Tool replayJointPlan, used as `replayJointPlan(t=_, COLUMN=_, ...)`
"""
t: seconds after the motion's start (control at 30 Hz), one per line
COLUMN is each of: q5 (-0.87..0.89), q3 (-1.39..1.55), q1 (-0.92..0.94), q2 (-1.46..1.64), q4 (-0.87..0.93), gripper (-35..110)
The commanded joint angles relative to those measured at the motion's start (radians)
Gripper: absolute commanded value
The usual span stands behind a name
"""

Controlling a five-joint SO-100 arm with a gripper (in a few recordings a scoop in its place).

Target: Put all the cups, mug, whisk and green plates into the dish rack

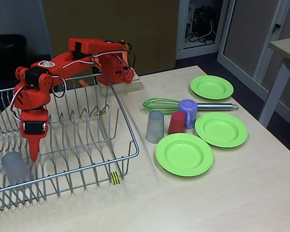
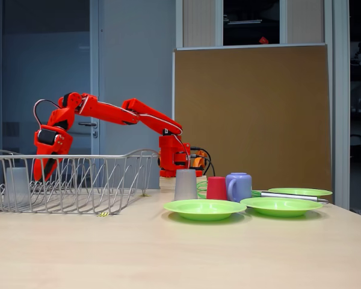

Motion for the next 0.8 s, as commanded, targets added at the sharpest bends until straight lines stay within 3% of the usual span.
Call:
replayJointPlan(t=0.0, q5=-0.017, q3=-0.029, q1=0.012, q2=0.023, q4=-0.005, gripper=2)
replayJointPlan(t=0.17, q5=-0.025, q3=-0.031, q1=-0.006, q2=0.028, q4=0.043, gripper=7)
replayJointPlan(t=0.4, q5=-0.049, q3=-0.02, q1=-0.126, q2=0.173, q4=0.265, gripper=9)
replayJointPlan(t=0.77, q5=0.014, q3=0.617, q1=-0.391, q2=0.834, q4=0.256, gripper=10)
